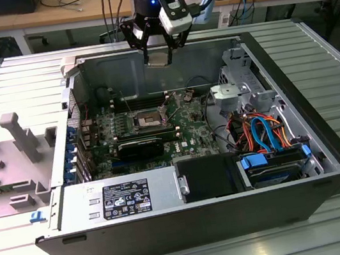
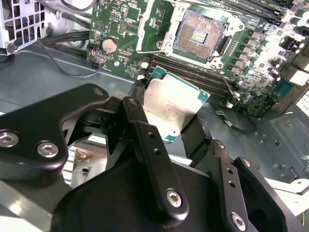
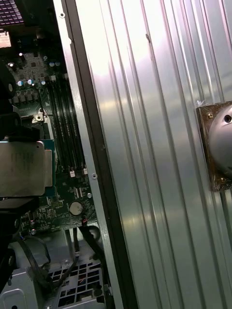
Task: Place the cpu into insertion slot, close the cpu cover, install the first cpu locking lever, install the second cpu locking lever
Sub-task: 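Place the cpu into insertion slot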
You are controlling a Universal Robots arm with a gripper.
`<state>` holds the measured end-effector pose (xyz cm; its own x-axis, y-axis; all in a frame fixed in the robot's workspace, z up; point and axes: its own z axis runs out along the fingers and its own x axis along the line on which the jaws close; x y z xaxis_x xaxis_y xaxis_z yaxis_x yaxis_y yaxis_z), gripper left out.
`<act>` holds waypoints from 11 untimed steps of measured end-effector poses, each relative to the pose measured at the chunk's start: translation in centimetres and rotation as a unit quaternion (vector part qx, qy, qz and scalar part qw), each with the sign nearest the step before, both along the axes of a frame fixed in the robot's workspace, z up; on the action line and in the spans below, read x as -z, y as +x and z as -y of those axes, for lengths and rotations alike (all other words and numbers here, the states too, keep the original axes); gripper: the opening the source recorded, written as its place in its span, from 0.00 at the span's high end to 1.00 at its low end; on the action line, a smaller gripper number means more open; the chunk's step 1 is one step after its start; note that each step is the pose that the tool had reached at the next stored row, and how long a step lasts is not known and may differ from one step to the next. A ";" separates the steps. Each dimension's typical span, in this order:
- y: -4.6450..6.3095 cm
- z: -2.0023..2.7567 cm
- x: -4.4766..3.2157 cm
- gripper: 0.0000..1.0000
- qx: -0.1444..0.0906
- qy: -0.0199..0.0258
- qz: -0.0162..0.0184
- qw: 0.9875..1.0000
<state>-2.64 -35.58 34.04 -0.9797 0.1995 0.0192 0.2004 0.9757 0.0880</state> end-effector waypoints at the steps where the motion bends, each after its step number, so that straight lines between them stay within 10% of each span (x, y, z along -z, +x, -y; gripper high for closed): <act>1: 0.0 0.00 0.01 0.45 0.001 0.000 0.000 1.000; 11: 0.0 0.00 0.05 0.45 0.008 0.000 0.000 1.000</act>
